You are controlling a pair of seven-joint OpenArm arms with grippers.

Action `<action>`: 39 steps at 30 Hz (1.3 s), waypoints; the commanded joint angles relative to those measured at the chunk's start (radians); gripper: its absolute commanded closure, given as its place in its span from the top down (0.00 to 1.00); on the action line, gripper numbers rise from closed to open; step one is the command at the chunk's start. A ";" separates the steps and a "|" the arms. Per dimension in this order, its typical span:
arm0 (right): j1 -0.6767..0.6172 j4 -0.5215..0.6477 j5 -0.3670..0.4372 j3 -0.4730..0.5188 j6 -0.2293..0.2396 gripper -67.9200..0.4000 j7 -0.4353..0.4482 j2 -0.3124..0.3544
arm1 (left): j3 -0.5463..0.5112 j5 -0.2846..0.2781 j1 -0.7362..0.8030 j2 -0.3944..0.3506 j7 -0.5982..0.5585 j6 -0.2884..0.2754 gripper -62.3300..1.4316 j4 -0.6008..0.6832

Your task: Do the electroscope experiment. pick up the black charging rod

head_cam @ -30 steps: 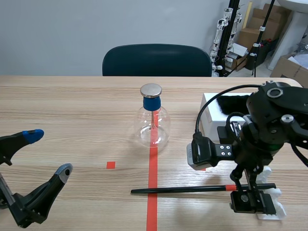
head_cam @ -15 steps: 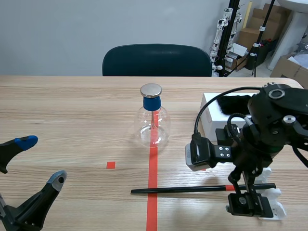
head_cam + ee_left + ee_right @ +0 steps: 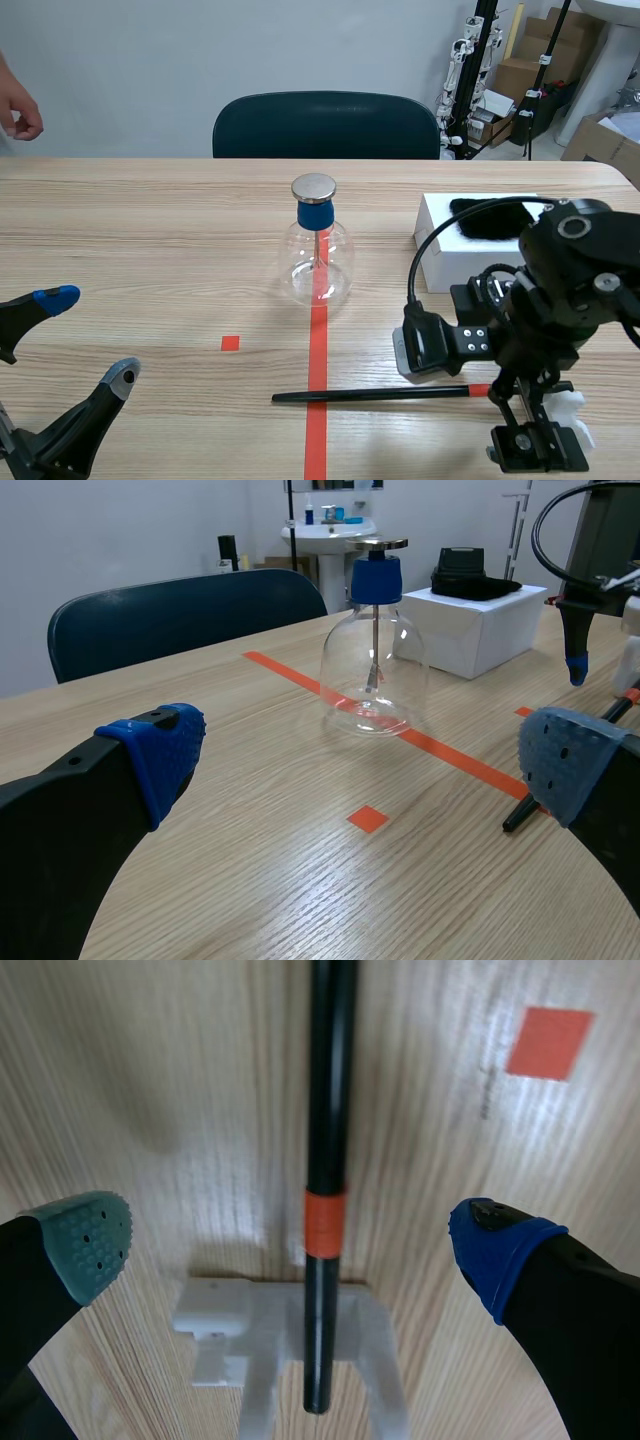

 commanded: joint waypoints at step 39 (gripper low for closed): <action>0.069 -0.027 0.072 -0.035 0.011 1.00 0.040 0.025 | -0.001 0.029 -0.003 0.000 -0.028 -0.002 1.00 0.006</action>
